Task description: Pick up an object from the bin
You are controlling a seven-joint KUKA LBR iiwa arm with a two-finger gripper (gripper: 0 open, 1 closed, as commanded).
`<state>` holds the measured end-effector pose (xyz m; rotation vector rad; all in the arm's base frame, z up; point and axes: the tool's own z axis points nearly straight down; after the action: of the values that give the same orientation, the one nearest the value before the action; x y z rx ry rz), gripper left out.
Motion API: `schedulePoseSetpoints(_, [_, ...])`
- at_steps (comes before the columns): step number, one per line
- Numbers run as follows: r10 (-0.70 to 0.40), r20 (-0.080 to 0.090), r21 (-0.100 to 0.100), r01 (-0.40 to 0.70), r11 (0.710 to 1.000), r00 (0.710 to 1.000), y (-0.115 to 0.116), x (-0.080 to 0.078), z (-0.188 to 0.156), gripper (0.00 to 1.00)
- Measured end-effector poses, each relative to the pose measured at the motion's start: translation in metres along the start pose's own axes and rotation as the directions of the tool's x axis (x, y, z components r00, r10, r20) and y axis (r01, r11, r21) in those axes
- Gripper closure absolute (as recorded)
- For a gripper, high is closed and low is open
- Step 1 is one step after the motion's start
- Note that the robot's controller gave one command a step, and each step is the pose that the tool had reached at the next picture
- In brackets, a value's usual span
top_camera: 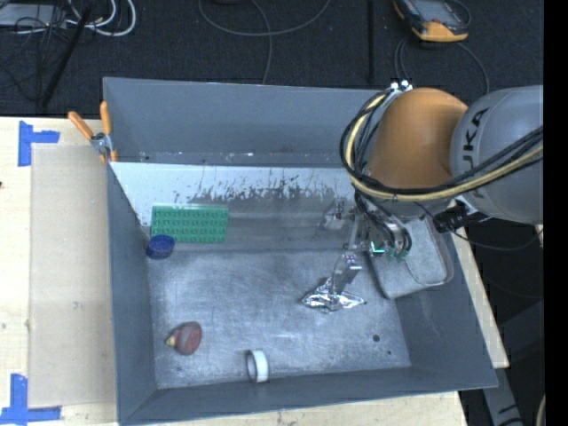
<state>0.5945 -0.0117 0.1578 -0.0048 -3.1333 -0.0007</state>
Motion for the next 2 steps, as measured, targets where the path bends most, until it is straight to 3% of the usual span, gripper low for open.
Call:
schedulePoseSetpoints(1, [-0.019,0.000,-0.001,0.019,1.000,1.000,-0.0726,0.0123,0.0816,0.00])
schedulePoseSetpoints(2, [-0.023,0.007,0.000,0.023,1.000,1.000,-0.0699,0.0095,0.0768,1.00])
